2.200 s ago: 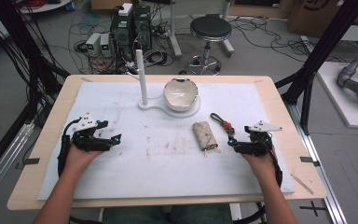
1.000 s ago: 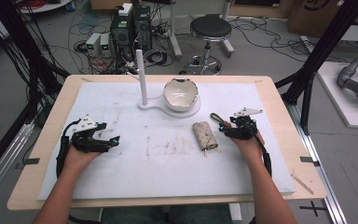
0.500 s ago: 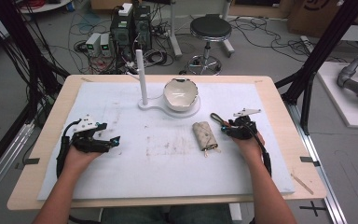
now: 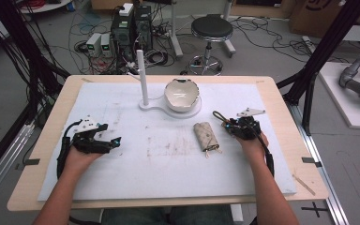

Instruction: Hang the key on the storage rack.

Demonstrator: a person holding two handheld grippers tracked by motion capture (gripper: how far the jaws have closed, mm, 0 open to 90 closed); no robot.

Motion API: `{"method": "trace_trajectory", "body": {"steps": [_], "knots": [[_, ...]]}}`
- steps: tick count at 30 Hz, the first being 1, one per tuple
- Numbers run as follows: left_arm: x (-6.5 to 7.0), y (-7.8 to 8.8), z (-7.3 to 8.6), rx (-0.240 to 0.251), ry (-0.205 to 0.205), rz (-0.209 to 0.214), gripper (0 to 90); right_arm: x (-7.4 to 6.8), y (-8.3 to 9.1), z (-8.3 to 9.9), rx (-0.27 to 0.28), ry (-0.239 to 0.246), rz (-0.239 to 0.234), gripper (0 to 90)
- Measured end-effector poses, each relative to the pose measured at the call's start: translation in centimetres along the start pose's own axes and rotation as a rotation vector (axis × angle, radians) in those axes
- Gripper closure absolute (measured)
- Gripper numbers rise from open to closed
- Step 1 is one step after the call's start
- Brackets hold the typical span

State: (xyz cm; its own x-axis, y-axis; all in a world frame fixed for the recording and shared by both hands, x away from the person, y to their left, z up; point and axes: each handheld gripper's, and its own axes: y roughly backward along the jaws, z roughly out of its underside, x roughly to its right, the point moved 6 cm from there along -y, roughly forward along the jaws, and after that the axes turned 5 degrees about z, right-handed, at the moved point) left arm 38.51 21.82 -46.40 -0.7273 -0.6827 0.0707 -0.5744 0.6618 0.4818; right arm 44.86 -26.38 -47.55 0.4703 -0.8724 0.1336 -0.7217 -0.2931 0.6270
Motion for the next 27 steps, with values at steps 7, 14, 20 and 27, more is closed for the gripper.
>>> {"method": "trace_trajectory", "body": {"steps": [7, 14, 20, 27], "knots": [[0.0, 0.0, -0.1, 0.003, -0.003, 0.0, 18.2, -0.2, 1.4, -1.0, 0.053, 0.003, -0.003, 71.8], [0.0, 0.0, -0.2, 0.008, -0.002, 0.002, 18.2, -1.3, 3.8, -3.2, 0.138, 0.033, -0.008, 71.8], [0.1, 0.0, -0.3, 0.007, -0.001, 0.009, 18.2, -2.3, 5.7, -5.1, 0.197, 0.058, -0.023, 71.9], [0.2, -0.1, -0.5, 0.012, 0.0, 0.016, 18.2, -3.3, 8.1, -8.5, 0.282, 0.063, -0.043, 71.9]]}}
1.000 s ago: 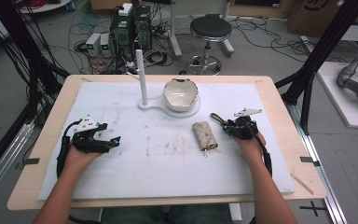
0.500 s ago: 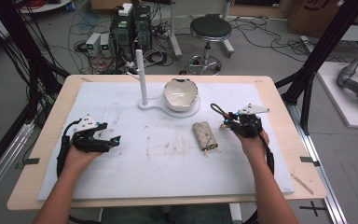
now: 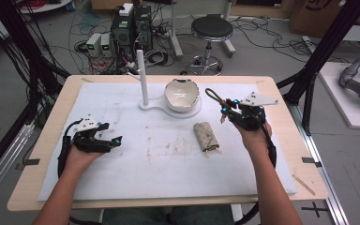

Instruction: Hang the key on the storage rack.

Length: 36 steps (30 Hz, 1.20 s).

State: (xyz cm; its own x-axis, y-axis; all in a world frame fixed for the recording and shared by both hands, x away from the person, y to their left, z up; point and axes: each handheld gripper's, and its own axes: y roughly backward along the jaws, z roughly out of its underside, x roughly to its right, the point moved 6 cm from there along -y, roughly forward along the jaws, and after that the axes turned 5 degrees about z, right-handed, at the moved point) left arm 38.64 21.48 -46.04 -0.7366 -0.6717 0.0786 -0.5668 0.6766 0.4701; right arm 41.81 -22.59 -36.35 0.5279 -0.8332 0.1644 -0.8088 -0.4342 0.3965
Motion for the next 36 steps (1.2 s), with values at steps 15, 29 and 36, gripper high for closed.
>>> {"method": "trace_trajectory", "body": {"steps": [15, 29, 36], "knots": [[0.1, 0.4, -0.2, 0.009, 0.001, 0.004, 18.2, -4.2, -3.1, -6.8, 0.032, 0.129, -0.051, 71.7], [0.1, 1.1, -0.1, 0.022, 0.014, 0.004, 18.3, -8.6, -6.9, -10.0, 0.061, 0.216, -0.119, 71.7], [0.3, 0.9, -0.2, 0.03, 0.014, 0.018, 18.3, -10.4, -9.1, -11.3, 0.07, 0.237, -0.135, 71.7]]}}
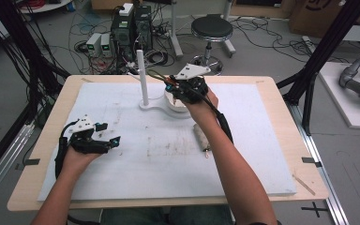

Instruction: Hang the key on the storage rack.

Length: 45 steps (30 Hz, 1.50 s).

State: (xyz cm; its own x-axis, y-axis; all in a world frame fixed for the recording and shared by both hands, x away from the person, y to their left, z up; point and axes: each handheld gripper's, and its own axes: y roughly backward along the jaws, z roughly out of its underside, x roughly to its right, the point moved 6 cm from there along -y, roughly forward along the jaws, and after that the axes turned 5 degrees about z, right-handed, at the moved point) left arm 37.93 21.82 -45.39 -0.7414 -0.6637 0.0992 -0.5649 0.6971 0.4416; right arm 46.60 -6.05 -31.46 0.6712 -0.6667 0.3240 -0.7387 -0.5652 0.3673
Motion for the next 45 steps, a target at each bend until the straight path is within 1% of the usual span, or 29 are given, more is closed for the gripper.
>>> {"method": "trace_trajectory", "body": {"steps": [2, 3, 5, 6, 8, 10, 12, 16, 17, 19, 21, 26, 27, 28, 29, 30, 31, 32, 33, 35, 37, 39, 41, 43, 44, 45], "knots": [[-0.1, 0.0, 0.1, -0.004, 0.0, -0.001, 18.3, -0.3, -0.6, -0.4, 0.006, -0.008, -0.005, 71.7], [-0.1, 0.0, 0.1, -0.002, 0.005, -0.001, 18.3, -0.5, -1.1, -0.8, 0.015, 0.0, -0.01, 71.7], [-0.2, 0.1, 0.1, 0.0, 0.006, -0.001, 18.3, -0.6, -1.3, -1.0, 0.016, 0.003, -0.013, 71.7], [-0.3, 0.1, 0.1, -0.001, 0.006, -0.003, 18.3, -1.0, -1.7, -1.4, 0.014, 0.006, -0.018, 71.7], [-0.4, 0.2, 0.2, -0.001, 0.004, -0.005, 18.3, -1.0, -1.8, -1.6, 0.02, 0.012, -0.02, 71.7], [-0.4, 0.2, 0.2, 0.004, 0.011, -0.005, 18.3, -1.2, -2.1, -2.0, 0.022, 0.022, -0.02, 71.7], [-0.4, 0.2, 0.2, 0.002, 0.011, -0.006, 18.3, -1.3, -2.5, -2.1, 0.023, 0.022, -0.021, 71.7], [-0.4, 0.3, 0.2, 0.001, 0.012, -0.004, 18.3, -1.3, -3.1, -2.0, 0.009, 0.024, -0.017, 71.7], [-0.4, 0.3, 0.3, 0.003, 0.013, -0.003, 18.3, -1.4, -3.4, -1.8, -0.003, 0.023, -0.019, 71.6], [-0.5, 0.3, 0.3, 0.0, 0.012, -0.007, 18.3, -1.4, -3.6, -1.7, -0.003, 0.023, -0.02, 71.6], [-0.6, 0.3, 0.4, -0.001, 0.015, -0.007, 18.3, -1.5, -4.0, -1.6, -0.01, 0.037, -0.014, 71.6], [-0.6, 0.3, 0.4, -0.001, 0.021, -0.008, 18.3, -1.5, -4.4, -1.3, -0.022, 0.035, -0.014, 71.2], [-0.6, 0.3, 0.5, -0.003, 0.021, -0.008, 18.3, -1.4, -4.6, -1.2, -0.025, 0.047, -0.003, 68.5], [-0.6, 0.3, 0.5, -0.004, 0.021, -0.007, 18.3, -1.4, -4.6, -1.2, -0.025, 0.047, -0.003, 68.5], [-0.7, 0.3, 0.5, -0.004, 0.021, -0.007, 18.3, -1.5, -4.6, -1.1, -0.032, 0.05, 0.006, 64.2], [-0.7, 0.3, 0.5, -0.006, 0.019, -0.007, 18.3, -1.5, -4.7, -1.1, -0.03, 0.06, 0.012, 52.9], [-0.7, 0.3, 0.5, -0.004, 0.02, -0.006, 18.3, -1.5, -4.6, -1.1, -0.029, 0.076, 0.027, 47.0], [-0.7, 0.3, 0.5, -0.004, 0.022, -0.007, 18.3, -1.5, -4.6, -1.1, -0.029, 0.076, 0.027, 47.0], [-0.8, 0.3, 0.5, -0.005, 0.021, -0.007, 18.3, -1.6, -4.1, -1.1, -0.035, 0.077, 0.016, 43.7], [-0.8, 0.2, 0.5, -0.003, 0.023, -0.007, 18.3, -1.5, -3.8, -1.1, -0.031, 0.076, 0.02, 42.3], [-0.7, 0.2, 0.5, -0.003, 0.022, -0.007, 18.3, -1.3, -2.9, -0.7, -0.051, 0.049, 0.016, 39.5], [-0.7, 0.2, 0.4, 0.004, 0.023, -0.005, 18.3, -0.9, -2.0, -0.1, -0.062, 0.049, 0.02, 37.3], [-0.7, 0.2, 0.3, 0.004, 0.019, -0.004, 18.3, -0.5, -1.1, 0.7, -0.08, 0.03, 0.026, 34.4], [-0.7, 0.1, 0.2, 0.007, 0.02, -0.006, 18.3, 0.0, -0.1, 1.6, -0.086, 0.006, 0.028, 32.9], [-0.7, 0.0, 0.1, 0.008, 0.017, -0.004, 18.3, 0.1, 0.2, 1.9, -0.097, -0.004, 0.025, 31.1], [-0.6, 0.0, 0.0, 0.007, 0.017, -0.005, 18.3, 0.4, 0.8, 2.6, -0.122, -0.006, 0.037, 30.3]]}}
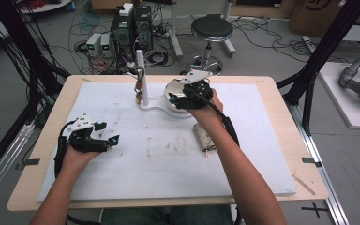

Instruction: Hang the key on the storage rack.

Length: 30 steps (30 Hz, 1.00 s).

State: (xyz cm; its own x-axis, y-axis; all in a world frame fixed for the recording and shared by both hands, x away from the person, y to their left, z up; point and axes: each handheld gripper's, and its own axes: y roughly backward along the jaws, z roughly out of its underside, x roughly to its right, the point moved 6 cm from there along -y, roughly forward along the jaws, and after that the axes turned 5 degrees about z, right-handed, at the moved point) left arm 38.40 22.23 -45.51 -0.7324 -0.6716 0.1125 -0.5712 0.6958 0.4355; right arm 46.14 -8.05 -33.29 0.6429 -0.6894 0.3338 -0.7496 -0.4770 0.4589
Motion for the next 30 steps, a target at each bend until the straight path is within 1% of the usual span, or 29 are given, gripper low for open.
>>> {"method": "trace_trajectory", "body": {"steps": [2, 4, 6, 7, 8, 10, 15, 16, 17, 23, 24, 25, 27, 29, 30], "knots": [[0.1, -0.1, -0.1, 0.0, -0.002, 0.004, 18.3, 0.3, 0.9, 1.0, 0.01, -0.02, 0.003, 30.3], [0.1, -0.2, -0.2, 0.004, -0.002, 0.003, 18.3, 0.7, 1.7, 2.1, -0.015, -0.037, 0.01, 28.6], [0.1, -0.3, -0.3, 0.01, -0.004, 0.004, 18.3, 1.0, 2.5, 3.2, -0.002, -0.065, 0.011, 28.6], [0.1, -0.3, -0.4, 0.01, -0.006, 0.006, 18.3, 1.1, 2.8, 3.7, -0.015, -0.08, 0.012, 28.0], [0.2, -0.3, -0.4, 0.015, -0.003, 0.007, 18.3, 1.3, 3.1, 4.3, -0.011, -0.081, 0.019, 27.8], [0.2, -0.4, -0.6, 0.02, -0.007, 0.01, 18.3, 1.7, 3.9, 5.6, -0.013, -0.115, 0.022, 27.5], [0.3, -0.7, -0.7, 0.027, -0.008, 0.014, 18.3, 2.6, 5.2, 8.3, -0.019, -0.176, 0.035, 26.6], [0.3, -0.8, -0.7, 0.029, -0.009, 0.017, 18.3, 2.7, 5.7, 9.4, -0.025, -0.192, 0.034, 26.2], [0.3, -0.8, -0.8, 0.028, -0.01, 0.017, 18.3, 2.7, 5.7, 9.4, -0.025, -0.192, 0.034, 26.2], [0.2, -0.9, -0.8, 0.032, -0.008, 0.02, 18.3, 2.7, 6.9, 12.6, -0.023, -0.237, 0.043, 24.4], [0.2, -0.8, -0.8, 0.036, -0.006, 0.019, 18.3, 2.6, 7.2, 13.5, -0.026, -0.258, 0.049, 23.5], [0.2, -0.8, -0.8, 0.037, -0.005, 0.018, 18.3, 2.6, 7.2, 13.5, -0.026, -0.258, 0.049, 23.5], [0.2, -0.8, -0.8, 0.038, -0.005, 0.018, 18.3, 2.7, 7.5, 14.5, -0.023, -0.282, 0.053, 22.0], [0.2, -0.8, -0.8, 0.04, -0.006, 0.017, 18.3, 2.7, 7.6, 15.0, -0.02, -0.302, 0.059, 21.7], [0.2, -0.9, -0.8, 0.04, -0.007, 0.018, 18.3, 2.7, 7.7, 15.3, -0.018, -0.305, 0.06, 21.7]]}}
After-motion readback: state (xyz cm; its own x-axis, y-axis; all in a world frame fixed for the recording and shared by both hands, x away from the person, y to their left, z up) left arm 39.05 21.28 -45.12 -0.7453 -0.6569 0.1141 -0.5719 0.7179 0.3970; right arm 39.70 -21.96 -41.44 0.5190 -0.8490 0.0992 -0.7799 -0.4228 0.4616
